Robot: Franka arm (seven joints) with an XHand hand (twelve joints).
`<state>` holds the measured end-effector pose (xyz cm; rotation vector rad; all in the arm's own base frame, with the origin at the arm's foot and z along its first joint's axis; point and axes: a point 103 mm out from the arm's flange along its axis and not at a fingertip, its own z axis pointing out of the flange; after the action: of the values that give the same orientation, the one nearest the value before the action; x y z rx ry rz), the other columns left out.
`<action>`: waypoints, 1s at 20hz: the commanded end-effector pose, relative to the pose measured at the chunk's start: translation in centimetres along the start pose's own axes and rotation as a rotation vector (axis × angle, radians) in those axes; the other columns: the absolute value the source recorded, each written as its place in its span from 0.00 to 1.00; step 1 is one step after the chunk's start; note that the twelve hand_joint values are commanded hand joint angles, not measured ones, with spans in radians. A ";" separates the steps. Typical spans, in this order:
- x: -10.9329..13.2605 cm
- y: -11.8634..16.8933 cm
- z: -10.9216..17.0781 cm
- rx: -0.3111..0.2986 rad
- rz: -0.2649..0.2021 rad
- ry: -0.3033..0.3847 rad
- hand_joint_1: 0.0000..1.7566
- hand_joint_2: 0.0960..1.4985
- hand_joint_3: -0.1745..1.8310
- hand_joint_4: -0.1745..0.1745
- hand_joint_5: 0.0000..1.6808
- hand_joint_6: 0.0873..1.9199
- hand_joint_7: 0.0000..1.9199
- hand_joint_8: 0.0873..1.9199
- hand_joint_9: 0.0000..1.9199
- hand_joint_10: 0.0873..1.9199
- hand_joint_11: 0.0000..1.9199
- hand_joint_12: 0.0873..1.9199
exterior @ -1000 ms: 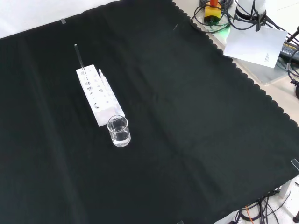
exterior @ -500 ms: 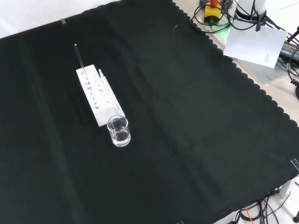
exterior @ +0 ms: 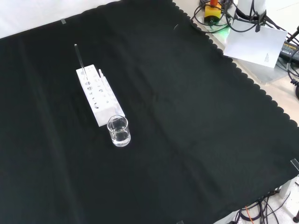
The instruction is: Take the glass rod from the white test tube rack.
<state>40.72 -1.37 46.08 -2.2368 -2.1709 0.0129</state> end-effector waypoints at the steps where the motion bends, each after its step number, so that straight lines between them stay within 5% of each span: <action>1: -4.0 8.1 1.0 -0.053 -0.021 0.013 0.38 0.47 0.35 0.05 0.17 0.00 0.23 0.43 0.29 0.40 0.11 0.74; 13: -7.9 16.6 5.0 0.001 -0.028 0.058 0.37 0.49 0.35 0.01 0.23 0.01 0.25 0.43 0.32 0.39 0.13 0.73; 20: -9.1 18.2 8.4 0.009 -0.045 0.105 0.37 0.50 0.35 0.00 0.24 0.01 0.27 0.44 0.33 0.39 0.14 0.73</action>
<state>55.04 -8.66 41.65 -2.1952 -2.1824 -0.0177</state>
